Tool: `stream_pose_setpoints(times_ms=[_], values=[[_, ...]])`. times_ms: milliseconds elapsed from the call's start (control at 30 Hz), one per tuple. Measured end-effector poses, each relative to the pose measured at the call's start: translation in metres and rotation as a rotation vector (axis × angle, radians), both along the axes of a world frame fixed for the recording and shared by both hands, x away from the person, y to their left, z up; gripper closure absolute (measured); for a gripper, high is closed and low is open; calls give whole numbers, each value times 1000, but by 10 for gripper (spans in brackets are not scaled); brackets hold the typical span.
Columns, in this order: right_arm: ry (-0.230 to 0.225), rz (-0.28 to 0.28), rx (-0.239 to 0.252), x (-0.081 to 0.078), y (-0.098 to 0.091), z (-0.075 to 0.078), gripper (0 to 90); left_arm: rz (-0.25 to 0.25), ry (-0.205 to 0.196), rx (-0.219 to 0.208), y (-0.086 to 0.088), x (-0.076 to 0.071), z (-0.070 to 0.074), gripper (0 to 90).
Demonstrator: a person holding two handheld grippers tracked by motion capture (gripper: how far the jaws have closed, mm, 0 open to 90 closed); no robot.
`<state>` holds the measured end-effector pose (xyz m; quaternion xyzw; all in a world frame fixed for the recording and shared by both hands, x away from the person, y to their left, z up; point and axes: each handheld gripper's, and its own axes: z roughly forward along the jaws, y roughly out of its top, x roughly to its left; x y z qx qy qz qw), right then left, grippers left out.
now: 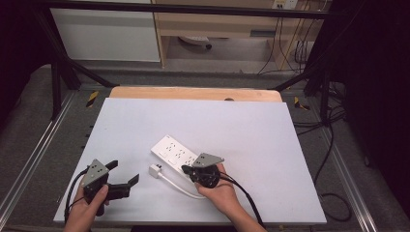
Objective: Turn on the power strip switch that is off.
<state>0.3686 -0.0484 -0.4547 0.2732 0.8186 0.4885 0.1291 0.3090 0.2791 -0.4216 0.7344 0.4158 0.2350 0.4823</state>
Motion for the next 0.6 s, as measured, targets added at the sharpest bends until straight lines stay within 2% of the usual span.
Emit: stream_pose_setpoints(times_ms=[600], values=[[30, -6, 3, 2, 1, 2, 900, 2, 3, -2, 0, 0, 0, 54]])
